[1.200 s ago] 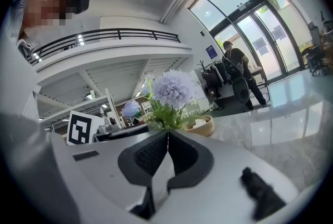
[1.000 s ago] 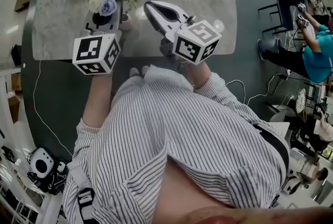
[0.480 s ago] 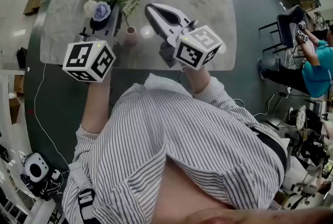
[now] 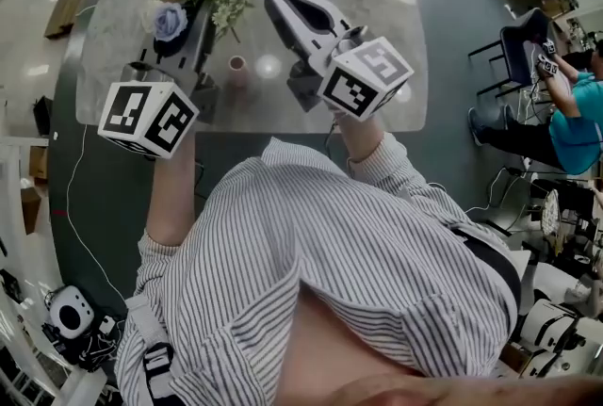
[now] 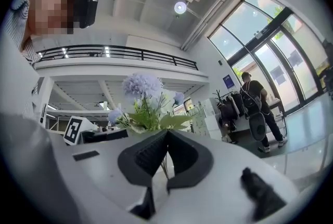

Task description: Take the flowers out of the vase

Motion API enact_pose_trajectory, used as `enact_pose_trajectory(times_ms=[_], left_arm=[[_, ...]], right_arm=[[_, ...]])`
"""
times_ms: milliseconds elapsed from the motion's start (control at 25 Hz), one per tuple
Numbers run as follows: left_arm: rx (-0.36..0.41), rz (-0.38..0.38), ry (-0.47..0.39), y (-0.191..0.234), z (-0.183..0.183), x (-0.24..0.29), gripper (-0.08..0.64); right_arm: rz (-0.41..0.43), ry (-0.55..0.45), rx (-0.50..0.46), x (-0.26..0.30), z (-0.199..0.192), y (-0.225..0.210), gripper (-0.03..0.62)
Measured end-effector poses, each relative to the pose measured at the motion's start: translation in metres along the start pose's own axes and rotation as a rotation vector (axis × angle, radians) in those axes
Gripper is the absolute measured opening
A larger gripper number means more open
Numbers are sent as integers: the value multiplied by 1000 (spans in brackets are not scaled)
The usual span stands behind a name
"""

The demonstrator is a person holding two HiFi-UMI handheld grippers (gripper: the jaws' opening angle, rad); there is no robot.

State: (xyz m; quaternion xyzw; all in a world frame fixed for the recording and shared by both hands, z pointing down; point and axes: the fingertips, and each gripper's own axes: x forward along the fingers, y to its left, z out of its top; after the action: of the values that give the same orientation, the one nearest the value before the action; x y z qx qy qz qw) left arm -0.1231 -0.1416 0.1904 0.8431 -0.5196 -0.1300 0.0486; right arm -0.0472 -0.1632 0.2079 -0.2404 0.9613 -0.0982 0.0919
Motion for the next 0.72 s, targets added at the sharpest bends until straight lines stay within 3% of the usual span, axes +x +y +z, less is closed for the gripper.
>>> enact_pose_trajectory(times_ms=[520,720], left_arm=[[-12,42,-94,-5,7,-8,41],[-21,56,-100,-6,4,-6,41]], right_arm=[[16,-62,35,-11,9,-5,14],[-28,-121,41,-18,17,-13,14]])
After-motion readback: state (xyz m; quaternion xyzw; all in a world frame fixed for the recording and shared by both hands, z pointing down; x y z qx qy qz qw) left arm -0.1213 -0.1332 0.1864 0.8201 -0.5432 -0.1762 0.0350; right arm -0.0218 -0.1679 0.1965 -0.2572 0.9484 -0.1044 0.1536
